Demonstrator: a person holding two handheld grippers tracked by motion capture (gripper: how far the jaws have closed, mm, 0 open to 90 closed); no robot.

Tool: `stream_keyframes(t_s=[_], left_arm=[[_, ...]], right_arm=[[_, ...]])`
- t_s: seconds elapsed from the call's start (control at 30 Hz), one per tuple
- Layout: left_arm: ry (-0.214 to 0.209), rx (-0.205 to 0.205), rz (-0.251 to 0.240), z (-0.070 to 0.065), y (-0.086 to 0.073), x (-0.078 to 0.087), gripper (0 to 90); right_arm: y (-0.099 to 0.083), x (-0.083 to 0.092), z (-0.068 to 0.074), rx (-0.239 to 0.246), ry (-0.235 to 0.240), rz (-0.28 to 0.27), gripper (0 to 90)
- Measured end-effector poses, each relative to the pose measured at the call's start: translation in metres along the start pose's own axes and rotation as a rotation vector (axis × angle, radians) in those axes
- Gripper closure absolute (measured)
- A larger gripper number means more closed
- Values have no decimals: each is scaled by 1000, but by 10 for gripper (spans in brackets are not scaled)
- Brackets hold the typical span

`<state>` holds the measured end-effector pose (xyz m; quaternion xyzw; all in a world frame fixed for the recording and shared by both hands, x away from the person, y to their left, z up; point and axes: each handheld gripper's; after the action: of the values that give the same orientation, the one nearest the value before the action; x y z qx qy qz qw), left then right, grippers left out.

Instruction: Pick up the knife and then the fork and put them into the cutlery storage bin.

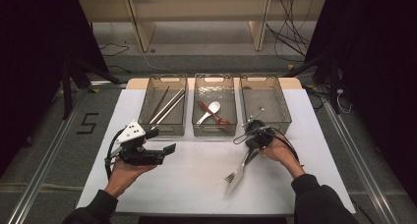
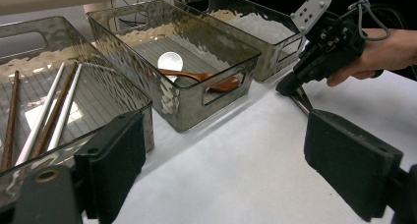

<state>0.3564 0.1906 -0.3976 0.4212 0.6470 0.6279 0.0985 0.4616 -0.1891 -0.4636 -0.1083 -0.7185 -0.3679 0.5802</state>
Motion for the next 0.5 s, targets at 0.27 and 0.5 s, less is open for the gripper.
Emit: stream_keyframes(t_s=[0.27,0.5], left_arm=[[7,-2,3,0,-1,1,154],[10,-1,-1,0,0,1,154]], right_arm=[[-13,10,3,7,22,67,900],[-31,20,8,-11,44,96,900]])
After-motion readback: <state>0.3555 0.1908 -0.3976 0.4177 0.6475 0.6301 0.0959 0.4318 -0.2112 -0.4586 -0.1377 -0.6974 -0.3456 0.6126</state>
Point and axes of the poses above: each handheld gripper's, and its own axes: x roughly backward along the jaws, y roughly out of its top, z roughly to its left, and after that the axes turned 4 degrees about x, right-handed
